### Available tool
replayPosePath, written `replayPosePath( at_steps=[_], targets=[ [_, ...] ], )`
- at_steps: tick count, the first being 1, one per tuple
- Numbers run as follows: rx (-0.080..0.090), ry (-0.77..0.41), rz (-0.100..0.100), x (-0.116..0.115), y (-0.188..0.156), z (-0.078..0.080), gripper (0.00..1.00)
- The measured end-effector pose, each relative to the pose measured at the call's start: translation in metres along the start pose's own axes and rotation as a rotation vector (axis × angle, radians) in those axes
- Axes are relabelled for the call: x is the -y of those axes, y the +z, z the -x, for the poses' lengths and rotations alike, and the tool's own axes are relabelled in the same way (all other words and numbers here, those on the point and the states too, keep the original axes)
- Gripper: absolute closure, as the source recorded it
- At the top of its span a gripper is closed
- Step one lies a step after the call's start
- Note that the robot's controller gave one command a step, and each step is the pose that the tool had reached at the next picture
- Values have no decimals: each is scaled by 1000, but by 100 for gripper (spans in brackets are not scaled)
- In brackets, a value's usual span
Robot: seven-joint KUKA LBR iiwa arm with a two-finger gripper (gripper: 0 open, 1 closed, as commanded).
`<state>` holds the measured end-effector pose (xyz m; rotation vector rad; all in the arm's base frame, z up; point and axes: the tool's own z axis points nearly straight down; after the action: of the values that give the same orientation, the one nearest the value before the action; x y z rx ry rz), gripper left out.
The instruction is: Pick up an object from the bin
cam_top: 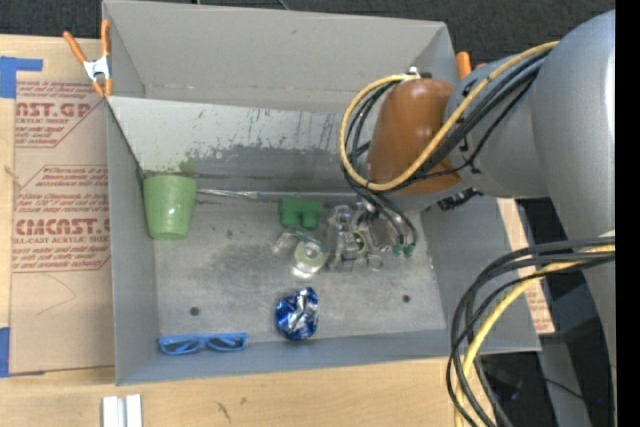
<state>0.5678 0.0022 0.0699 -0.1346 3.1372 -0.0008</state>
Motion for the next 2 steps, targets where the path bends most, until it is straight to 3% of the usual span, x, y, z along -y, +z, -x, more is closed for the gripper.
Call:
replayPosePath(
  at_steps=[1, 2],
  targets=[
    [3, -782, 0, 1, -97, -34, 100],
    [1, -781, 2, 0, -96, -35, 0]
  ],
)
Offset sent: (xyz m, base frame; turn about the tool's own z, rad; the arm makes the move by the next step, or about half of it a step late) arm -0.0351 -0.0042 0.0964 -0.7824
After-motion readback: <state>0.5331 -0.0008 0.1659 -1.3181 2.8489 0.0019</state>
